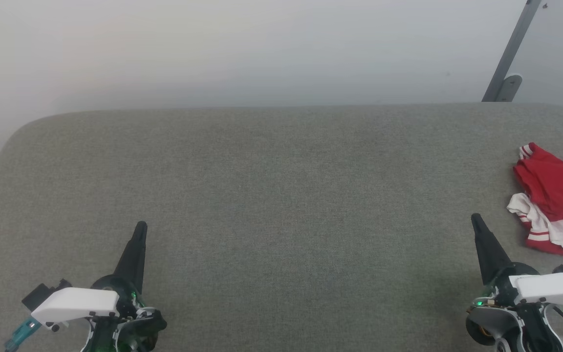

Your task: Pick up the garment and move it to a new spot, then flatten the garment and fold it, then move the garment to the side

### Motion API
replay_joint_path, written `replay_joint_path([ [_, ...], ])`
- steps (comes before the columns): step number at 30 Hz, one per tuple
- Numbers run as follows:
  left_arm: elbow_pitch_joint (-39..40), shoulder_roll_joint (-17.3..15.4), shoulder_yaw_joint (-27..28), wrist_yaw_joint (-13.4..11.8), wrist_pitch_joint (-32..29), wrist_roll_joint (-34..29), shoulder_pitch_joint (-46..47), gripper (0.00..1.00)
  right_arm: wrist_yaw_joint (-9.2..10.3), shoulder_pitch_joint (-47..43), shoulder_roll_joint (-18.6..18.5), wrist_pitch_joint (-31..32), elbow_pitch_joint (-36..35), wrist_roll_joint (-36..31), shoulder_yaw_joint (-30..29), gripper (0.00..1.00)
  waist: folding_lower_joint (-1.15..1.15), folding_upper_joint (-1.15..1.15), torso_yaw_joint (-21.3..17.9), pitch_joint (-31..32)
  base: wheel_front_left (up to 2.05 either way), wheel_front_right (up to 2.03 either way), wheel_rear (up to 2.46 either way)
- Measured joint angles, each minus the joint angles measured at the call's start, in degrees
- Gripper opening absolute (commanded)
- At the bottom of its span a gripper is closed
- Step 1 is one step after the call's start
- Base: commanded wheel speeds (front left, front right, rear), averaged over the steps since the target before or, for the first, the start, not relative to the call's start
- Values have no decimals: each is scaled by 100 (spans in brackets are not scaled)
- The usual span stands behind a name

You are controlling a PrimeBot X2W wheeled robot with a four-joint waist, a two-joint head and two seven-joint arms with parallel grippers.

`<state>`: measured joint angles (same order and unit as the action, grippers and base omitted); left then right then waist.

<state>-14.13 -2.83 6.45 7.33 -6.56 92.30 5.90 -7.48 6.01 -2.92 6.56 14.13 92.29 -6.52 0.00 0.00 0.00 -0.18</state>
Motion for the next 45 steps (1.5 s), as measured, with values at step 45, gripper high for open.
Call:
replay_joint_path([
  [45,1,0,0,0,0,0,0,0,0,1,0,0,0,0,-1,0,0,0,0,0,0,0,0],
])
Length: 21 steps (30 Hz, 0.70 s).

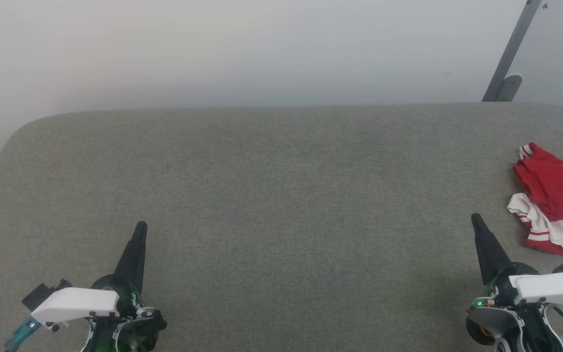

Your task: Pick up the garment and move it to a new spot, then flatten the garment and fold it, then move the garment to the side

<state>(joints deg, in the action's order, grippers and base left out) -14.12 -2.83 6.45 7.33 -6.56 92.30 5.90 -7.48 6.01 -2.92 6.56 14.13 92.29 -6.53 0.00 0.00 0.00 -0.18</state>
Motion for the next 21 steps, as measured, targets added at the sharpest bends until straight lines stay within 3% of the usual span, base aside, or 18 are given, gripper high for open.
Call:
replay_joint_path([
  [21,0,0,0,0,0,0,0,0,0,0,0,0,0,0,1,0,0,0,0,0,0,0,0],
])
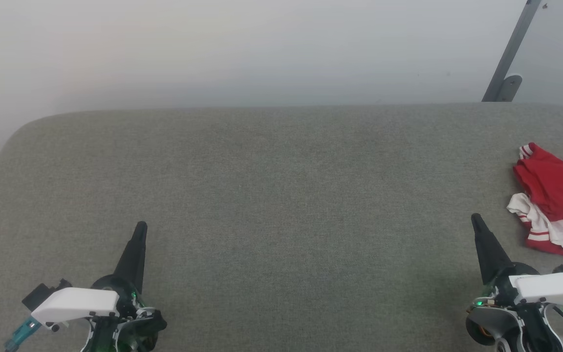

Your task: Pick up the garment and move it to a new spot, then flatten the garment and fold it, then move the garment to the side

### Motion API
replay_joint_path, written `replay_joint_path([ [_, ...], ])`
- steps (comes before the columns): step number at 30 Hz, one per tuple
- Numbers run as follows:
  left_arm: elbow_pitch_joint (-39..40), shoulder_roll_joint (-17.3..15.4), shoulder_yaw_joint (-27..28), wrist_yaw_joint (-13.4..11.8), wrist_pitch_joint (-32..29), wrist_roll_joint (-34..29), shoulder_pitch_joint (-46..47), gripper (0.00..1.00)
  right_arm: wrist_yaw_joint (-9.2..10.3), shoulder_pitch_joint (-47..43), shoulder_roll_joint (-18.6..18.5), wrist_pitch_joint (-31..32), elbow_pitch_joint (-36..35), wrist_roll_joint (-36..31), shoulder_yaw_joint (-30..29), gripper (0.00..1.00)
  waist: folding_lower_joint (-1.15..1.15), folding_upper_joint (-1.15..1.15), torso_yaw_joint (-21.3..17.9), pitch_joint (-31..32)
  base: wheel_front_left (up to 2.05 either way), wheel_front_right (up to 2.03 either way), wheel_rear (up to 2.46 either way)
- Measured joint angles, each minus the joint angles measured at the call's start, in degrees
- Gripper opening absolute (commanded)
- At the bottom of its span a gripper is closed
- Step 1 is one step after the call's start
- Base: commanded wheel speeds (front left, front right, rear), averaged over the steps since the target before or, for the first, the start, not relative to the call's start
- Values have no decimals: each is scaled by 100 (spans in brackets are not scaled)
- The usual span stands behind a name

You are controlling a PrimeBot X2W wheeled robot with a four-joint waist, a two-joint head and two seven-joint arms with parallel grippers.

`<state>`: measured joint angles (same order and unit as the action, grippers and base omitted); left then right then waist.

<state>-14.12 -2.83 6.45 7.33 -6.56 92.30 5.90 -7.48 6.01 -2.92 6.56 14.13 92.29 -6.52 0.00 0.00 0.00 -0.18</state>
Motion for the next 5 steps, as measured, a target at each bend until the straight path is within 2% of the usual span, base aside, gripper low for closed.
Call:
replay_joint_path([
  [5,0,0,0,0,0,0,0,0,0,1,0,0,0,0,0,0,0,0,0,0,0,0,0],
])
